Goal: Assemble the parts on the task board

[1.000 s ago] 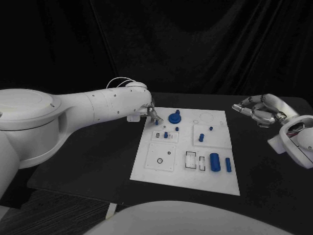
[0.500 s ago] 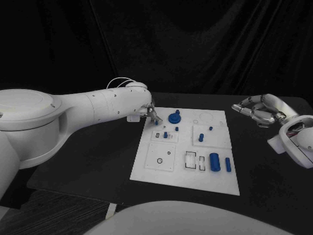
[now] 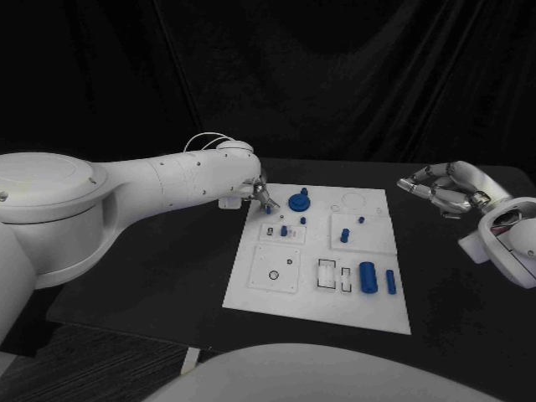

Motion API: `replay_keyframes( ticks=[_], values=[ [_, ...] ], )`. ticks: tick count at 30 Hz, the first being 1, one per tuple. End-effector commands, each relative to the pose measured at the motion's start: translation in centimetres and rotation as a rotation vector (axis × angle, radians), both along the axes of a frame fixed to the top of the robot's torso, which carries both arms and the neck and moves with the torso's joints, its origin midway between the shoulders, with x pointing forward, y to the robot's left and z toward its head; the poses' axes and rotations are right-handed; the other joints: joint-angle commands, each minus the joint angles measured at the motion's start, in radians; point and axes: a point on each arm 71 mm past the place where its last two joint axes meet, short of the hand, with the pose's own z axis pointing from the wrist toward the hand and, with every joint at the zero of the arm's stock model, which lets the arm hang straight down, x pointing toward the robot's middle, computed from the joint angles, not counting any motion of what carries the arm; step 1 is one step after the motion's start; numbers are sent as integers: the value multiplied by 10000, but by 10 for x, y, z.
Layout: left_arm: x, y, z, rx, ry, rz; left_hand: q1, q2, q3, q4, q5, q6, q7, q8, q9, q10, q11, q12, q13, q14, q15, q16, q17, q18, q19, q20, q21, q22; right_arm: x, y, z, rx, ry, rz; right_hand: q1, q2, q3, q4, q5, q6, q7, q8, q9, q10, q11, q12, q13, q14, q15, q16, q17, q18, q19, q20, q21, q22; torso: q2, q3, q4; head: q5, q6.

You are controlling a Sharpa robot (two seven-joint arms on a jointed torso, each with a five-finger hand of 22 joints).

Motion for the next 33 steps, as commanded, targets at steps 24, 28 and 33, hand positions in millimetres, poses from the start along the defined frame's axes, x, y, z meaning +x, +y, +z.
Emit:
replay_keyframes(
  ticks=[24,28,33],
  values=[
    [-1,-5,-3,-355,-51,-283,614,90,698,-538,1659,-13,-23,-419,287,1060,-8,25,2574,1106,24,139,2656,-135,60,21,-157,2147,0,-1,-3,-134,262,-66,253,113,-135,33,19,55,52,-3,-103,600,7,-120,1925,791,-28,-19,1437,-116,-90,32,-265,1602,6,-1,0,19,-1],
    [-1,-5,-3,-323,-47,-252,676,67,876,-562,2027,6,-36,-465,307,1060,-19,25,2574,1106,15,139,2656,-135,60,10,-156,2147,0,-1,-3,-142,285,-59,273,131,-124,30,74,59,54,-5,-112,594,10,-125,1915,792,-23,-19,1437,-115,-93,35,-273,1600,3,0,-1,24,-1],
    [-1,-5,-3,-279,-19,-228,844,-52,1352,-666,2772,20,-63,-565,342,1060,-47,25,2574,1106,-10,139,2656,-134,55,-11,-161,2145,0,0,-3,-150,315,-41,316,137,-113,26,227,64,59,-11,-132,593,16,-125,1914,791,-19,-21,1432,-113,-97,41,-287,1598,1,0,2,34,-1]
  ],
)
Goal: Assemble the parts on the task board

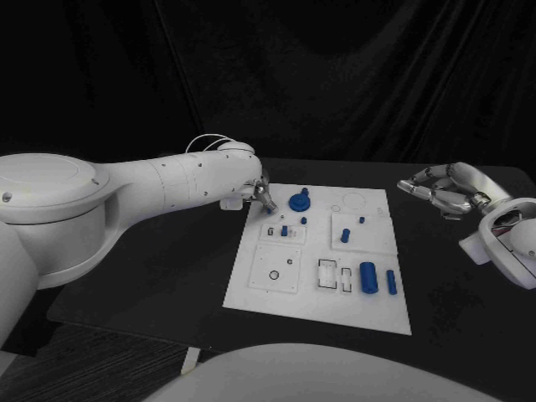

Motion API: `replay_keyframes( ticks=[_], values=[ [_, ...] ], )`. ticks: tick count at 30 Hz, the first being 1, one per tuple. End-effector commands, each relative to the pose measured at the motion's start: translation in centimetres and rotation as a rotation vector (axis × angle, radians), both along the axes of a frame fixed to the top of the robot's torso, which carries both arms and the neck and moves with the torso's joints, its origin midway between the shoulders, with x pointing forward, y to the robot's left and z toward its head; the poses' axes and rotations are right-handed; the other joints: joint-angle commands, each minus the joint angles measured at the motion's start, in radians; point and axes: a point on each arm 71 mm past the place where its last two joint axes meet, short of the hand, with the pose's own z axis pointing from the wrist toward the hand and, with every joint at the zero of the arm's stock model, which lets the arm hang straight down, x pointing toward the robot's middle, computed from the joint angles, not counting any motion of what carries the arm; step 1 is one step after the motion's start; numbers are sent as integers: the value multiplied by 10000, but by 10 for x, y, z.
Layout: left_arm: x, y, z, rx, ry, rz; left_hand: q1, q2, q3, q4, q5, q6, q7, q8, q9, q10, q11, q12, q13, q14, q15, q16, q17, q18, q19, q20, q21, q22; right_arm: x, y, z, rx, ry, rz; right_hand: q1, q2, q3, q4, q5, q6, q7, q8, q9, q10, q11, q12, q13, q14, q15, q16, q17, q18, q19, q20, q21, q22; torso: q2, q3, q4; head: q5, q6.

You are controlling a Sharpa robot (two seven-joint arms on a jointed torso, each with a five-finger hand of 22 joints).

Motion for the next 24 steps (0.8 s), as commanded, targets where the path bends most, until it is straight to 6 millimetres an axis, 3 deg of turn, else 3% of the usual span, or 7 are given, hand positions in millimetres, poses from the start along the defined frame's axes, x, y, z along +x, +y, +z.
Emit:
replay_keyframes(
  ticks=[1,4,12,16,24],
  values=[
    [-1,-2,-1,-81,-3,-67,212,36,413,-95,113,16,-67,-123,248,1061,-50,25,2574,1106,-14,139,2656,-134,57,-18,-157,2145,0,0,-2,-104,180,-50,323,138,-111,25,250,66,59,-12,-122,589,17,-128,1908,791,-18,-21,1432,-113,-96,41,-287,1597,-2,1,3,13,0],
    [-1,-2,-1,-74,1,-63,314,-70,847,-194,132,26,-72,-185,252,1061,-59,25,2574,1106,-27,139,2656,-132,52,-30,-167,2142,-1,0,-2,-107,192,-45,330,139,-109,25,275,67,60,-13,-126,592,16,-125,1913,792,-16,-19,1434,-111,-99,41,-296,1595,-1,0,1,17,0],
    [-1,-2,-1,-67,-64,-12,130,-605,2289,-409,796,135,-57,-276,351,1061,-58,25,2574,1106,-23,139,2656,-131,57,-48,-164,2142,-1,0,-3,-119,226,-33,388,145,-89,23,481,73,63,-23,-153,584,22,-130,1902,793,-13,-18,1436,-109,-103,47,-314,1592,-1,0,-2,45,0],
    [-1,-1,0,-68,-109,21,-81,-815,3000,-507,875,190,-51,-297,411,1061,-67,25,2574,1106,-34,139,2656,-132,57,-40,-173,2139,0,0,-3,-127,247,-27,403,145,-84,25,546,76,64,-25,-162,585,22,-129,1903,792,-12,-20,1430,-109,-104,48,-317,1592,-2,1,1,52,0],
    [-1,-1,0,-158,-256,40,-397,-962,3878,-600,984,297,-50,-284,502,1061,-63,25,2574,1106,-36,139,2656,-131,62,-47,-174,2139,0,0,-4,-155,317,-19,418,148,-77,26,619,80,65,-28,-170,582,24,-131,1899,792,-11,-20,1431,-108,-104,49,-321,1591,0,1,1,86,0]
  ],
)
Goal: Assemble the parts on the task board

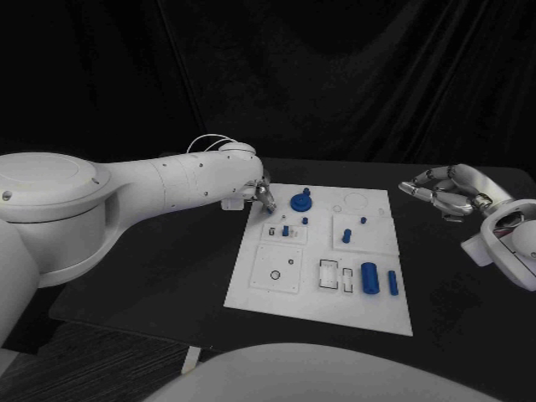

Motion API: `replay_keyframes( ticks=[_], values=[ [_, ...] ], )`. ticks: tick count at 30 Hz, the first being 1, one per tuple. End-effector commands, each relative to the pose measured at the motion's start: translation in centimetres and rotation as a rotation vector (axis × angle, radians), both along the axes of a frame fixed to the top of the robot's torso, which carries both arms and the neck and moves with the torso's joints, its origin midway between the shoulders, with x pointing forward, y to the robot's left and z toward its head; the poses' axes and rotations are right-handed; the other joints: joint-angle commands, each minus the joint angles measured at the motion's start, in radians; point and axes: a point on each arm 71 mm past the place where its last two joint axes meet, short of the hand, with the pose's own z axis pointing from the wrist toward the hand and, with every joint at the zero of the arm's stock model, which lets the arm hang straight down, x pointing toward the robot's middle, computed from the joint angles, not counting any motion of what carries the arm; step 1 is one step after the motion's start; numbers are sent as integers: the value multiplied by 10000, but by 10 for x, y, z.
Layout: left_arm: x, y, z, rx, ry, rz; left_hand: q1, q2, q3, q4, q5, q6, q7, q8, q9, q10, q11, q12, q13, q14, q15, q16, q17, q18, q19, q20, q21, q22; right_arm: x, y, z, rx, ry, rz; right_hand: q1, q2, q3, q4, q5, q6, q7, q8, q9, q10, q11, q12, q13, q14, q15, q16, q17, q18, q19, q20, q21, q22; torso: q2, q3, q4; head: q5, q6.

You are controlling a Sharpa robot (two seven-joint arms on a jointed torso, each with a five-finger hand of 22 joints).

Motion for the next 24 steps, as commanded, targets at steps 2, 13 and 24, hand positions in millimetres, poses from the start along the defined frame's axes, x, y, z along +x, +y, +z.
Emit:
replay_keyframes(
  ticks=[2,13,24],
  values=[
    [0,-2,1,-197,-270,3,-109,15,1225,-203,511,287,-155,-56,203,1096,-39,25,2575,1106,-37,139,2656,-133,68,-52,-54,2142,0,-1,-3,-119,207,-58,354,84,-77,26,270,79,64,-28,-113,582,23,-133,1799,792,-12,-20,1431,-108,-54,-1,-174,1591,0,1,-3,34,0],
    [-4,-1,11,-598,-993,54,-343,-179,1693,-299,463,421,-185,-3,286,1096,-61,25,2575,1106,-66,139,2656,-136,85,-66,-41,2145,-1,-3,-4,-179,320,-112,362,86,-73,26,303,79,65,-29,-117,579,23,-136,1793,790,-12,-25,1420,-103,-61,0,-198,1585,0,0,-1,26,0],
    [-24,-7,37,-963,-438,-189,-426,-253,1824,-337,359,411,-194,-15,308,1096,-70,25,2575,1106,-74,139,2656,-114,39,-75,-135,2114,0,-3,-5,-240,457,-118,369,87,-69,24,322,80,65,-30,-119,572,22,-142,1783,790,-11,-23,1424,-101,-65,0,-209,1582,-4,0,0,66,0]
  ],
)
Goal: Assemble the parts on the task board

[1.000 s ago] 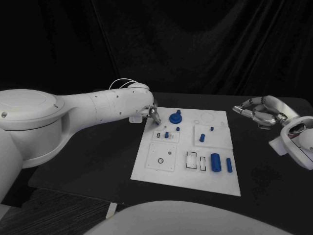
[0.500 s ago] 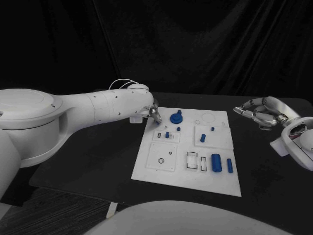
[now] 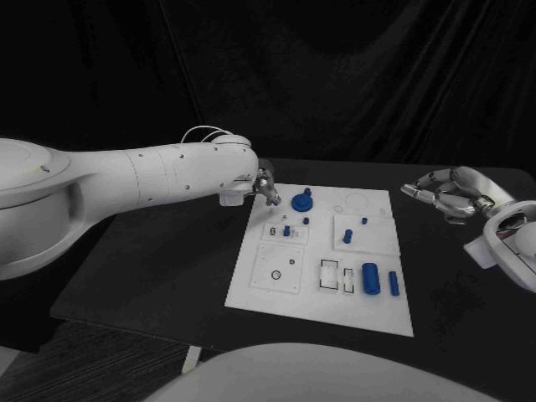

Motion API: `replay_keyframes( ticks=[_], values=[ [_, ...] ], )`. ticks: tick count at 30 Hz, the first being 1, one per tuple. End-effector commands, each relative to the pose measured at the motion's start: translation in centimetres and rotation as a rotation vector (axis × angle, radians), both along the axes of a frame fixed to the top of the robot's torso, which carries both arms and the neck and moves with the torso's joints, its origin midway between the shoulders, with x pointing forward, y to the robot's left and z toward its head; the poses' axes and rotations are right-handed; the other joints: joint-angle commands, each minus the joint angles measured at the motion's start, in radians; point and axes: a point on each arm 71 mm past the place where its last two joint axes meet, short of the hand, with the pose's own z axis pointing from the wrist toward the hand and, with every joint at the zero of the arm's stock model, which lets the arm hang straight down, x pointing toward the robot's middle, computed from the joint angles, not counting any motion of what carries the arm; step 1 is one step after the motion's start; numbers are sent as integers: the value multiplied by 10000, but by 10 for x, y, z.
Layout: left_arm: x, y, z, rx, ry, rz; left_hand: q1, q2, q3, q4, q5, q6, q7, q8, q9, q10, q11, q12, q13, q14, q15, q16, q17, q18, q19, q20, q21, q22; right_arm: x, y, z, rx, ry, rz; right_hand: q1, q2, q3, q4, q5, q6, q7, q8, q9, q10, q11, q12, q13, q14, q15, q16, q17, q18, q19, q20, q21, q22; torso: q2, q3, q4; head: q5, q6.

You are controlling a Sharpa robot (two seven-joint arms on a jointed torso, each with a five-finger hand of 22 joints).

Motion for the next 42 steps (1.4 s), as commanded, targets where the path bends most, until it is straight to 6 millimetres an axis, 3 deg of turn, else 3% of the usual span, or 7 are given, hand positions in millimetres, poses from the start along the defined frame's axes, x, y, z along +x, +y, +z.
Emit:
replay_keyframes(
  ticks=[1,13,20,42],
  values=[
    [-9,-6,2,-132,458,125,-68,99,1025,-145,358,239,-225,-18,139,1097,-68,25,2575,1107,-73,139,2656,-114,39,-73,-133,2114,0,0,-3,-132,229,-64,369,87,-70,24,130,80,64,-30,-114,572,22,-142,1782,790,-11,-23,1424,-101,-65,0,-209,1582,-13,5,-1,16,0],
    [-29,-10,-4,419,1427,-207,-152,87,1176,-202,212,170,-194,-92,128,1097,-43,25,2575,1107,-55,139,2656,-79,-54,-66,-297,2062,-1,2,-5,-140,325,-30,379,87,-65,23,144,83,64,-29,-116,573,22,-140,1785,790,-11,-26,1420,-100,-66,0,-215,1581,-13,15,2,45,0],
    [-35,-13,-14,656,1406,-339,-164,87,1197,-215,199,156,-188,-105,126,1097,-37,25,2575,1107,-50,139,2656,-75,-67,-63,-319,2056,-2,3,-5,-137,351,-7,379,87,-65,23,144,83,64,-29,-116,573,22,-140,1785,790,-11,-26,1420,-100,-66,0,-215,1581,0,-2,13,101,0],
    [-40,-16,-29,775,1077,-506,-172,78,1218,-238,197,140,-183,-121,123,1097,-33,25,2575,1107,-46,139,2656,-71,-77,-60,-336,2051,-3,3,-7,-141,410,24,396,84,-60,19,156,95,62,-26,-120,566,23,-147,1773,788,-11,-29,1413,-94,-76,1,-247,1572,1,2,11,111,0]
  ],
)
